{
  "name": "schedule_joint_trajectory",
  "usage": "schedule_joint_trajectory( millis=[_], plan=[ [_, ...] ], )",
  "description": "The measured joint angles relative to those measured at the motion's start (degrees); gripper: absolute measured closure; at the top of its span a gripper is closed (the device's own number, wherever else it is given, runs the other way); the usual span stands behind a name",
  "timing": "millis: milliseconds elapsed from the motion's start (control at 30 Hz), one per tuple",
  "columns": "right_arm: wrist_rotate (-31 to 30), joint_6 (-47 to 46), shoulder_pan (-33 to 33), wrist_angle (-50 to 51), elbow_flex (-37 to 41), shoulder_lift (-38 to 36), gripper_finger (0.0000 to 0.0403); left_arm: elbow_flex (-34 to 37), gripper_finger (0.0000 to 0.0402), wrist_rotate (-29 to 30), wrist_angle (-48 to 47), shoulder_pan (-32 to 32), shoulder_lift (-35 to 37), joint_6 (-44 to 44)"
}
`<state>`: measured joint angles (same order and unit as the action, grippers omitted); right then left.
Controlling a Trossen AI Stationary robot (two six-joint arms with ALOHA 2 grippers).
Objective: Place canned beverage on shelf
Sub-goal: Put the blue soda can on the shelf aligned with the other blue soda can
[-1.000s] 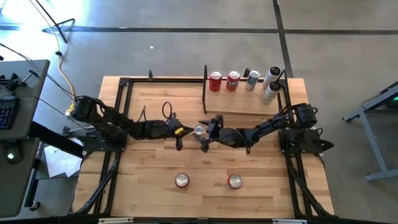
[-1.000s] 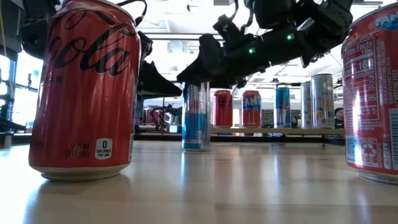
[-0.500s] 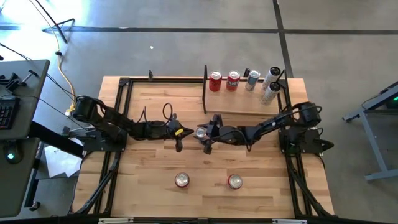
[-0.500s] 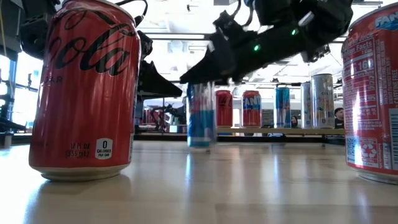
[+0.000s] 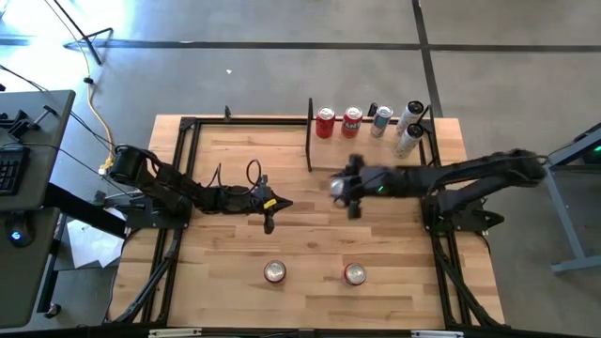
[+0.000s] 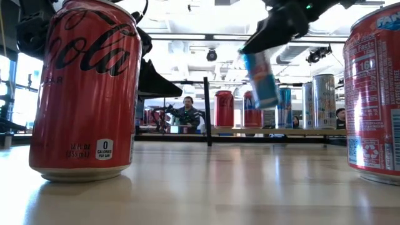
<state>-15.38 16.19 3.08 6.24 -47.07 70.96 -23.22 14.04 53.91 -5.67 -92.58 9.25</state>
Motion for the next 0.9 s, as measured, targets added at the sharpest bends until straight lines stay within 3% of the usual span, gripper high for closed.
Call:
schedule_joint_trajectory(
  millis=[133,433,667,900],
  plan=[
    [3.85,3.61,-6.52,4.86,1.95,-9.36,0.0180,0.00,0.0401,-0.01,0.00,-0.09,0.00,-0.53],
    [13.46,7.23,-22.83,-0.44,15.56,-25.48,0.0180,0.00,0.0401,-0.02,-0.02,-0.07,0.00,-1.41],
    [19.02,7.91,-33.85,-7.06,22.28,-25.89,0.0180,0.00,0.0401,-0.02,-0.02,-0.07,0.02,-1.39],
    [25.38,7.87,-41.98,-11.14,23.58,-24.26,0.0180,0.00,0.0401,-0.02,-0.04,-0.07,0.02,-0.96]
  ],
)
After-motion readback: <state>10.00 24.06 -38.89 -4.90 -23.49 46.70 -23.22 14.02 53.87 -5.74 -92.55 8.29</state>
